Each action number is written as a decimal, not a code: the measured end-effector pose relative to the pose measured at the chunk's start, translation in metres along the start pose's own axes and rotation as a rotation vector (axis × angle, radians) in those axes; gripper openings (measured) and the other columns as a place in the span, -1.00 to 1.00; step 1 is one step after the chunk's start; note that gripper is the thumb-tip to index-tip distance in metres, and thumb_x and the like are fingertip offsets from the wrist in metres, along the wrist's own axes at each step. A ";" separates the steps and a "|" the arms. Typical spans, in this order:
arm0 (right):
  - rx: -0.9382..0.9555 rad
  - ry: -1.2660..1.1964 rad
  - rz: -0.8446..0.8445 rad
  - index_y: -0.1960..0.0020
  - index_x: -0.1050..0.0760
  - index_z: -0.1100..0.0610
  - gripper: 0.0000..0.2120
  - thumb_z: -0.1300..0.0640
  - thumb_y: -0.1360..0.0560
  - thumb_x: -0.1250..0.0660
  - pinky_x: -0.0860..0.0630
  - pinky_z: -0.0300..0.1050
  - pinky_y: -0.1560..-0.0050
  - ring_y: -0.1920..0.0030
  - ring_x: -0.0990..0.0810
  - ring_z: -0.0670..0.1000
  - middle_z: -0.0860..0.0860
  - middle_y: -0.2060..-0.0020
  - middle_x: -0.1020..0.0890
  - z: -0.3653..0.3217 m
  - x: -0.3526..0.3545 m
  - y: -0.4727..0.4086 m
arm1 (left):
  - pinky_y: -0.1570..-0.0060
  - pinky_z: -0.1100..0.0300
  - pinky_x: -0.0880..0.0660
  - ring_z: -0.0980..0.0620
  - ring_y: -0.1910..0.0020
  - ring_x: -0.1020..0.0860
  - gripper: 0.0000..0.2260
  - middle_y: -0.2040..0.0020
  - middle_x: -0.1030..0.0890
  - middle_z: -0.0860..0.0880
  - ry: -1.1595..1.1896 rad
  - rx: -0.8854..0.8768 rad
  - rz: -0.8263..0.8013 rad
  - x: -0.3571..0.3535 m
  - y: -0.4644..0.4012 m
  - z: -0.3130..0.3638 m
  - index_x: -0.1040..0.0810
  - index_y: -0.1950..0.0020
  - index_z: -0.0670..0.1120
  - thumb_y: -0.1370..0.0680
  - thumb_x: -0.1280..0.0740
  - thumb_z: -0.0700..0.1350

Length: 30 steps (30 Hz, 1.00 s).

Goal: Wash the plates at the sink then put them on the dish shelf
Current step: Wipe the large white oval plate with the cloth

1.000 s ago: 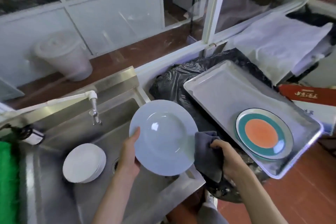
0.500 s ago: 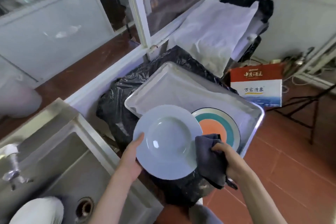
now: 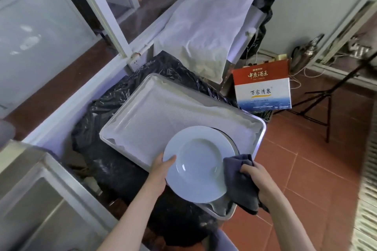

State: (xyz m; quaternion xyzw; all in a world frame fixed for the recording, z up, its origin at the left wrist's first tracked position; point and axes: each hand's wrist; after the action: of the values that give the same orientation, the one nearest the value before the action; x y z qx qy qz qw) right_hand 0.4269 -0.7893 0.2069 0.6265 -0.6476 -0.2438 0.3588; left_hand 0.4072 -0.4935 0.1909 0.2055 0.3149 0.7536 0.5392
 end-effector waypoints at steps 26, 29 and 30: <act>0.132 0.375 0.039 -0.02 -0.55 0.12 -0.89 0.20 -0.52 -0.29 -0.53 -0.04 0.18 0.08 -0.63 0.12 0.11 0.11 -0.67 -0.020 0.010 -0.006 | 0.32 0.20 -0.58 0.09 0.52 -0.60 -0.61 0.34 -0.65 -0.01 -1.240 -0.137 -0.063 0.003 -0.055 0.015 -0.57 0.03 -0.01 -0.64 -0.24 0.29; 0.209 0.499 0.045 -0.02 -0.50 0.16 -0.91 0.20 -0.53 -0.28 -0.39 -0.11 0.30 0.12 -0.57 0.12 0.11 0.14 -0.63 -0.030 0.005 0.001 | 0.20 0.12 -0.56 0.01 0.47 -0.56 -0.59 0.33 -0.61 -0.04 -1.248 -0.099 -0.027 0.003 -0.043 0.017 -0.39 0.13 -0.04 -0.67 -0.17 0.27; 0.228 0.512 0.028 -0.03 -0.50 0.13 -0.91 0.17 -0.52 -0.30 -0.40 -0.10 0.29 0.12 -0.58 0.11 0.09 0.14 -0.63 -0.034 0.002 0.004 | 0.20 0.10 -0.56 0.00 0.45 -0.55 -0.59 0.31 -0.59 -0.05 -1.242 -0.109 -0.009 0.003 -0.037 0.019 -0.37 0.14 -0.05 -0.68 -0.16 0.26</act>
State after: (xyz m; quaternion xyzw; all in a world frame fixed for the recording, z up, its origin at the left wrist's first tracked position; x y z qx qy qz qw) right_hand 0.4502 -0.7866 0.2314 0.6951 -0.5676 0.0019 0.4412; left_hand 0.4436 -0.4778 0.1788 0.5762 -0.0954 0.5063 0.6345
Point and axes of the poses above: each hand's wrist, its own y-axis away from the middle knuckle, its own x-axis out of the back of the hand, z = x × y
